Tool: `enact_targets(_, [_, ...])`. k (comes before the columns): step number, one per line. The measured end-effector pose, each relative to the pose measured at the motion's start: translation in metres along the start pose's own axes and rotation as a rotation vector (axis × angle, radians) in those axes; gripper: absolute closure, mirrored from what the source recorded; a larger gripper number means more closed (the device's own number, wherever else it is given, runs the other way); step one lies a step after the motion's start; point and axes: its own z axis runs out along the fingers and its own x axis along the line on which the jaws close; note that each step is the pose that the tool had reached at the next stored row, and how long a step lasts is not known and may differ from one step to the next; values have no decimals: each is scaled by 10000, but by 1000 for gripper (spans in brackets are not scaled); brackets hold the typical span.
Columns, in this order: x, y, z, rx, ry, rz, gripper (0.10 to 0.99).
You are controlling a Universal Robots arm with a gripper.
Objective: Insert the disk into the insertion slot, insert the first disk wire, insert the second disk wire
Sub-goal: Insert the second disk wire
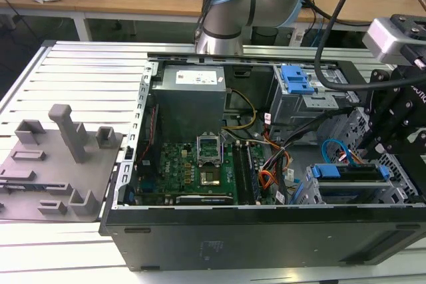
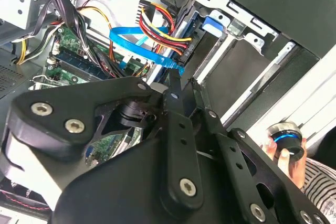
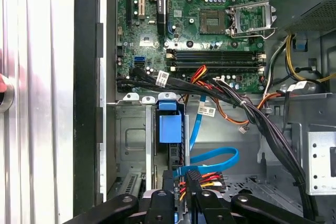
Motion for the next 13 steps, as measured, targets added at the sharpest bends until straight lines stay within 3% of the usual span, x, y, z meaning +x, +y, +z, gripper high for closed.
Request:
enact_targets(4, [0,0,0,0,-2,0,984])
enact_targets(9, [1,20,1,0,-6,0,980])
enact_targets(13, [11,272,30,0,-8,1,980])
